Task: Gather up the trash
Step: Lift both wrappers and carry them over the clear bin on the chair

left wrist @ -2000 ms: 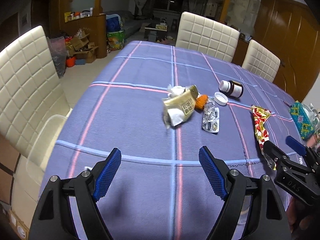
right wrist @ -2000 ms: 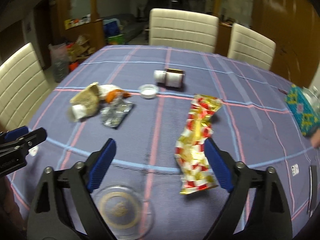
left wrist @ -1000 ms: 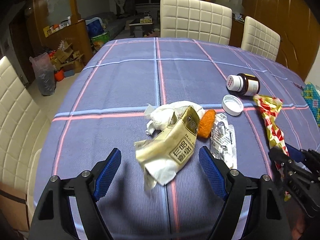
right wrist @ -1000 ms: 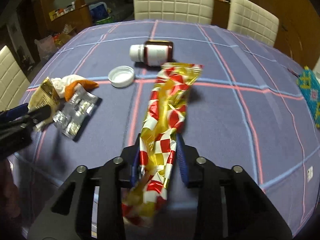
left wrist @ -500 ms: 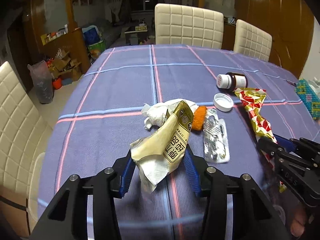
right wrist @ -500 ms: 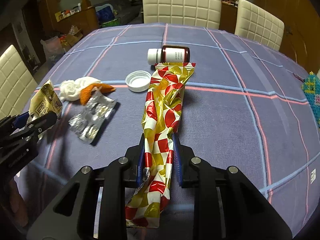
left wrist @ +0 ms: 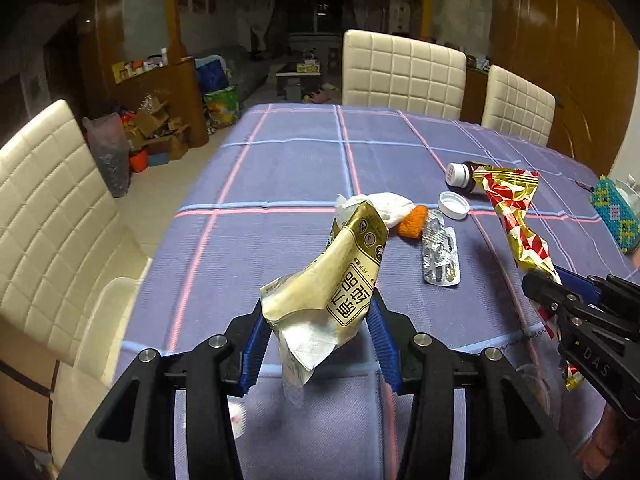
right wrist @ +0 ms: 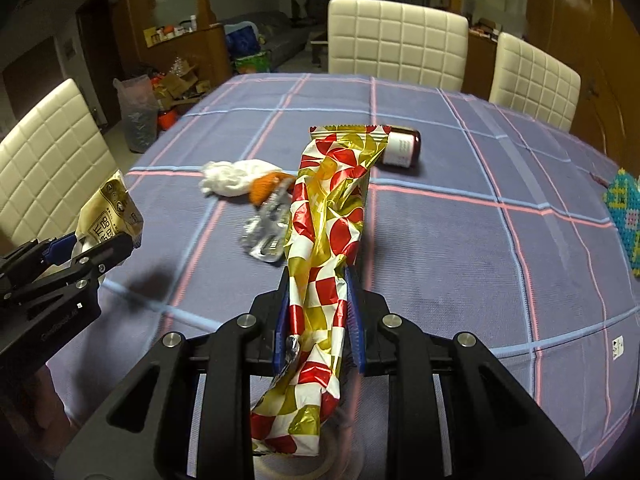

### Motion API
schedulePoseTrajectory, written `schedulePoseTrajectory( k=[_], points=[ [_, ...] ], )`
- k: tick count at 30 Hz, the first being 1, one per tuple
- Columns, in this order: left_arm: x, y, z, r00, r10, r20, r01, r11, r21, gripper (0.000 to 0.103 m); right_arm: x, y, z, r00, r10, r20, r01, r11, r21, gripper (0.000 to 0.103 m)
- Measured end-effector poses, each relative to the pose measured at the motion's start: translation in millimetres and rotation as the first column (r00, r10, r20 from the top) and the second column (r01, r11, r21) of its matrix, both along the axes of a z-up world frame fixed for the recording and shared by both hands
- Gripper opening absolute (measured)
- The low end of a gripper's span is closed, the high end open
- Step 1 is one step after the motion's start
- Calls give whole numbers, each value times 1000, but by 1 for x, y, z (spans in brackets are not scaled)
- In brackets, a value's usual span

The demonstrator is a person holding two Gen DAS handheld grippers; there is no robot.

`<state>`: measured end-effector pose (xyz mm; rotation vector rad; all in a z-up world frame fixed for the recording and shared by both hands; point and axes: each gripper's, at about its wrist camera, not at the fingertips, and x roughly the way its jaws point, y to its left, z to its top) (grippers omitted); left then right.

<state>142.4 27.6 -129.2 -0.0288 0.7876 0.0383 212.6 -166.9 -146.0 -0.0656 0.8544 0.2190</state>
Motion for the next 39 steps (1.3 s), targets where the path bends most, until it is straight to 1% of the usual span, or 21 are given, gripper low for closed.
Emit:
schedulePoseTrajectory(
  k=[6, 10, 16, 20, 28, 34, 39],
  points=[
    [-21, 11, 18, 998, 36, 53, -38, 999, 36, 45, -17, 12, 15, 999, 26, 39, -26, 1000, -4, 26],
    [-31, 23, 25, 996, 61, 69, -63, 998, 24, 45, -26, 22, 24, 997, 46, 60, -46, 999, -11, 26],
    [-45, 45, 29, 990, 117, 75, -117, 993, 0, 45, -40, 39, 33, 993, 84, 87, -82, 996, -26, 26],
    [-55, 59, 32, 980, 177, 92, -179, 983, 25, 45, -46, 52, 39, 988, 112, 105, -109, 993, -38, 26],
    [-73, 87, 36, 965, 238, 113, -241, 971, 12, 45, -55, 87, 48, 975, 182, 127, -174, 982, -75, 26],
    [-86, 105, 38, 946, 294, 140, -300, 954, 26, 45, -59, 118, 51, 961, 242, 134, -230, 968, -101, 26],
    [-93, 123, 38, 933, 331, 142, -336, 942, 14, 46, -62, 141, 51, 949, 287, 133, -273, 955, -118, 27]
  ],
)
